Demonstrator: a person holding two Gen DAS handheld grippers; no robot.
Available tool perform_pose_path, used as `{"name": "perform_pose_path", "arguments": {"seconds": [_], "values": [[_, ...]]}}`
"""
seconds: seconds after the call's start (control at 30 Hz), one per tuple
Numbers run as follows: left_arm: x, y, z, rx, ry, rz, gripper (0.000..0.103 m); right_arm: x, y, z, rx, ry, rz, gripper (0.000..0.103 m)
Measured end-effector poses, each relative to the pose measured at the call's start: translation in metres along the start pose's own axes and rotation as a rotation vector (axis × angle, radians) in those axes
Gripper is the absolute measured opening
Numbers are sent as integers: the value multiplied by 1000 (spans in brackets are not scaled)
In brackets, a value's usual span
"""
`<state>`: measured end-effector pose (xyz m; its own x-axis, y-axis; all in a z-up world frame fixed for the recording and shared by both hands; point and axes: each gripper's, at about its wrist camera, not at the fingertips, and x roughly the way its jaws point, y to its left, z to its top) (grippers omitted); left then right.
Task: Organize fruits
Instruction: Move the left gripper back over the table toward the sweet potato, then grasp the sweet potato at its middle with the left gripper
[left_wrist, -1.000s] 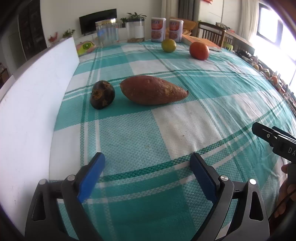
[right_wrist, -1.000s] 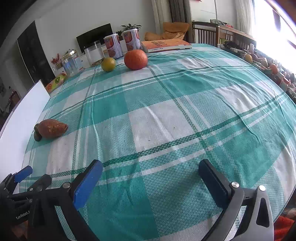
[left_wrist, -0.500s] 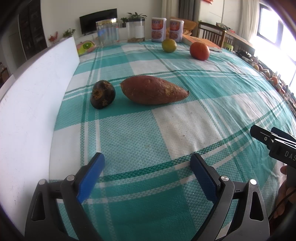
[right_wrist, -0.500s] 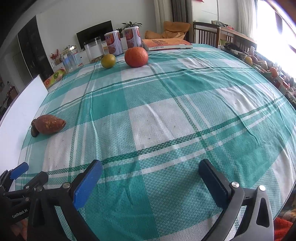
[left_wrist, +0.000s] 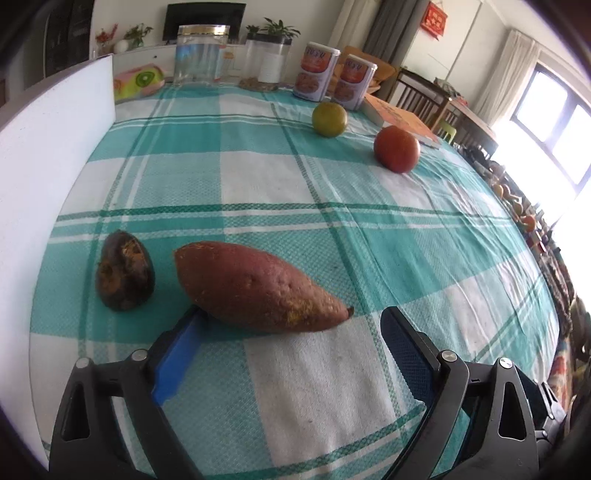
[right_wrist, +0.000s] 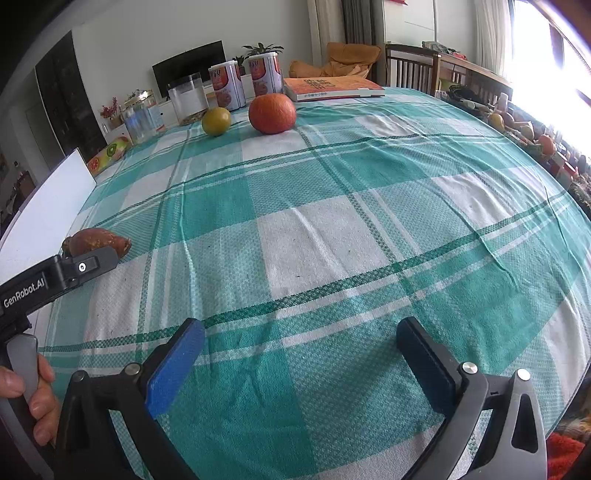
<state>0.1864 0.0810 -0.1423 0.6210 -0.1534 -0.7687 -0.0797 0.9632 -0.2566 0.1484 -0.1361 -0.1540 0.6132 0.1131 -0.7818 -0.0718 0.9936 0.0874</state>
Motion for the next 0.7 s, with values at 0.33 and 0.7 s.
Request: {"name": "perform_pose_path", "arguments": {"seconds": [0.33, 0.7], "values": [[18, -16, 15, 112, -20, 127, 49, 0, 0, 0, 3, -1, 4, 103], [-31, -18, -40, 253, 204, -51, 48, -1, 0, 1, 4, -1, 6, 103]]}}
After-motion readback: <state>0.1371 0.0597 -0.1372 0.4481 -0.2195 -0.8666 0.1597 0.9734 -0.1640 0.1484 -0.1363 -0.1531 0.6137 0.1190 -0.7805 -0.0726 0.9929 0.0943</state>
